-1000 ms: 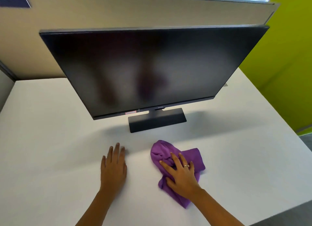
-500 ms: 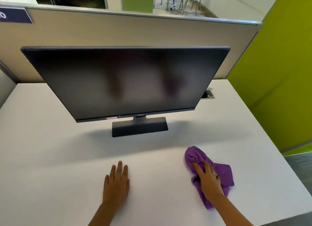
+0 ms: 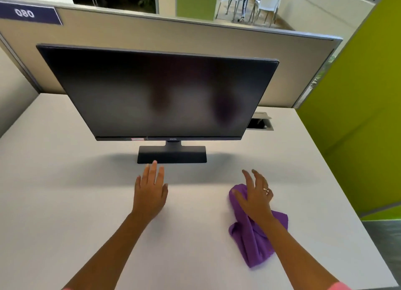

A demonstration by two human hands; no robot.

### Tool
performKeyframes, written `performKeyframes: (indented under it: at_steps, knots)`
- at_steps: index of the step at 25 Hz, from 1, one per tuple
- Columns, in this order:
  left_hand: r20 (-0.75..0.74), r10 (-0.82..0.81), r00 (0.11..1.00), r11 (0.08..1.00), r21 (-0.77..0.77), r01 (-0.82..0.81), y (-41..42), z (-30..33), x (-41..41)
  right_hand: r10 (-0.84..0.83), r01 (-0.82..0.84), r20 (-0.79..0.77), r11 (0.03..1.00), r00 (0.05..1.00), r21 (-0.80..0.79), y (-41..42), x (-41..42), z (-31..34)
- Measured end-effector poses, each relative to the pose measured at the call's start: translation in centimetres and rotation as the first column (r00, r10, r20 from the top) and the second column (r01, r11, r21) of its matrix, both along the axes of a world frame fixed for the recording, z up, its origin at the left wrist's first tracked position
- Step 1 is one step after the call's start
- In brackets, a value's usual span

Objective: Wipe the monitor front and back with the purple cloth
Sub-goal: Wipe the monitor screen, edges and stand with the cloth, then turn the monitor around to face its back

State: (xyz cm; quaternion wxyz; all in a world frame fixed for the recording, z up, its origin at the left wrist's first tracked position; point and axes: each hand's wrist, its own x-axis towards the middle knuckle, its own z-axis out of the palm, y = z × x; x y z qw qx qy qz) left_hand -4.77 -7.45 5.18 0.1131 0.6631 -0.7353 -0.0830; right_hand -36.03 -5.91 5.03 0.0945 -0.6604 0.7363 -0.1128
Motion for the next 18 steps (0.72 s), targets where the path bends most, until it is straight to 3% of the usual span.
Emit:
performKeyframes:
  at_steps: [3, 5, 8, 14, 18]
  knots:
    - [-0.004, 0.015, 1.0, 0.964, -0.266, -0.016, -4.7, 6.8, -1.9, -0.042, 0.093, 0.187, 0.958, 0.981, -0.272, -6.9, 0.4, 7.3]
    - [-0.012, 0.052, 0.999, 0.924, -0.379, -0.053, -7.6, 11.7, -2.5, 0.019, 0.109, 0.263, 0.881, 0.965, -0.461, -10.9, 0.2, 13.1]
    - [0.051, 0.064, 0.997, 0.871, -0.49, -0.031, -10.7, 17.8, -2.4, 0.153, 0.026, 0.214, 0.755, 0.965, -0.655, -15.2, -0.6, 20.4]
    - [0.126, 0.124, 0.984, 0.927, -0.369, -0.069, -13.7, 22.3, -1.3, 0.265, -0.14, 0.187, 0.853, 0.946, -0.504, -19.3, -1.7, 25.9]
    - [0.166, 0.105, 0.981, 0.948, -0.315, -0.048, -13.6, 22.4, -0.9, 0.267, -0.117, 0.246, 0.863, 0.932, -0.491, -18.9, -1.8, 26.0]
